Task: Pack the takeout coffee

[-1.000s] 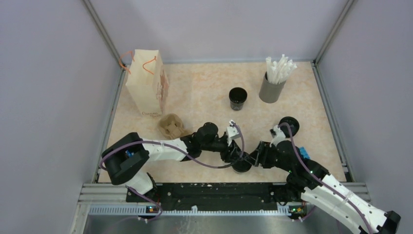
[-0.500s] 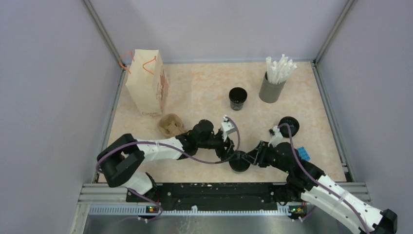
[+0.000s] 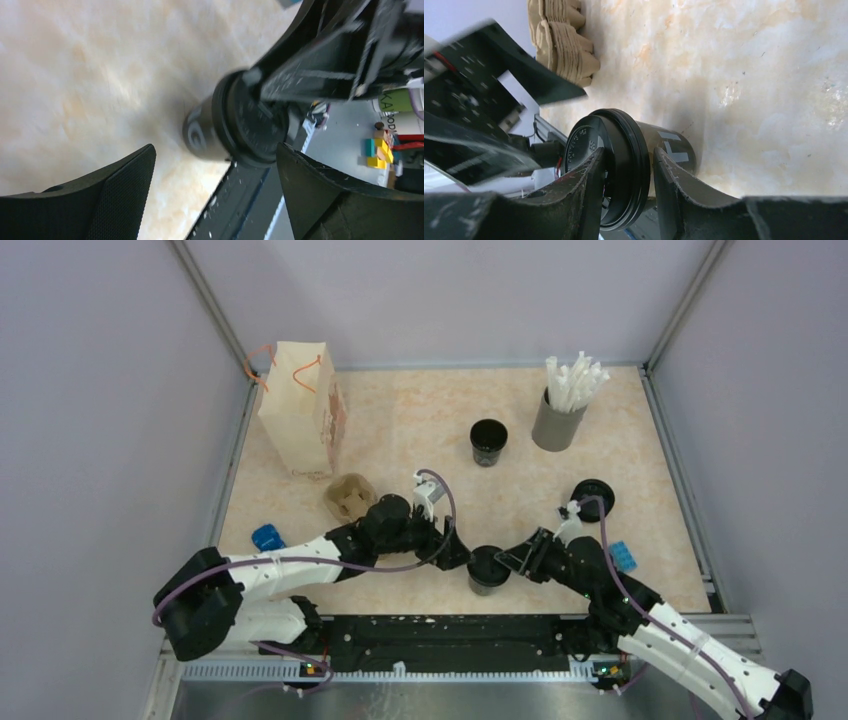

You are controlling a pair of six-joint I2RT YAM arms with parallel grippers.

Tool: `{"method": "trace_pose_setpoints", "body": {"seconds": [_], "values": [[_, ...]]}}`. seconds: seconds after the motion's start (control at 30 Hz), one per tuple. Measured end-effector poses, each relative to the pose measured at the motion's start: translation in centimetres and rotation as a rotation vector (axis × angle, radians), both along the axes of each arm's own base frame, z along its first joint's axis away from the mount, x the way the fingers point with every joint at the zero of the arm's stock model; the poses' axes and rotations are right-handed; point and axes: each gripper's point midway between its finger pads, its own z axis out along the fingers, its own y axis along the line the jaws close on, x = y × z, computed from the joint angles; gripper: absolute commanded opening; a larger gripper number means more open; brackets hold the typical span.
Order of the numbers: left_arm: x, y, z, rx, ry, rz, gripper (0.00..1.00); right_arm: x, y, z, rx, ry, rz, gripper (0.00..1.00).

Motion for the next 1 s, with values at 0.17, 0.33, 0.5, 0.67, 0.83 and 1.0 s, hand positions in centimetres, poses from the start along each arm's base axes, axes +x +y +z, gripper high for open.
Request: {"method": "trace_pose_setpoints", "body": {"seconds": [0.17, 0.33, 0.5, 0.67, 0.83, 1.0], "values": [[-3.1, 0.7, -3.6, 0.04, 0.173, 0.04, 0.95, 0.6, -0.1, 0.0, 0.009, 0.014, -0.04, 0.37], [-3.4, -0.4, -2.6, -0.039, 0.226, 0.078, 0.95, 0.9, -0.3, -0.1, 0.008, 0.015, -0.065, 0.37], [-3.8, -1.6, -2.3, -0.08, 0.272, 0.106, 0.94, 0.9, -0.2, -0.1, 0.006, 0.013, -0.065, 0.37], [-4.1, -2.2, -2.9, -0.083, 0.314, 0.14, 0.87, 0.7, -0.1, -0.1, 0.006, 0.011, -0.057, 0.37], [-4.5, -2.9, -3.1, -0.096, 0.338, 0.155, 0.67, 0.6, 0.0, -0.1, 0.003, 0.008, -0.055, 0.39], [-4.1, -3.6, -2.8, -0.087, 0.288, 0.137, 0.56, 1.0, -0.3, 0.1, -0.007, -0.01, -0.072, 0.44]]}}
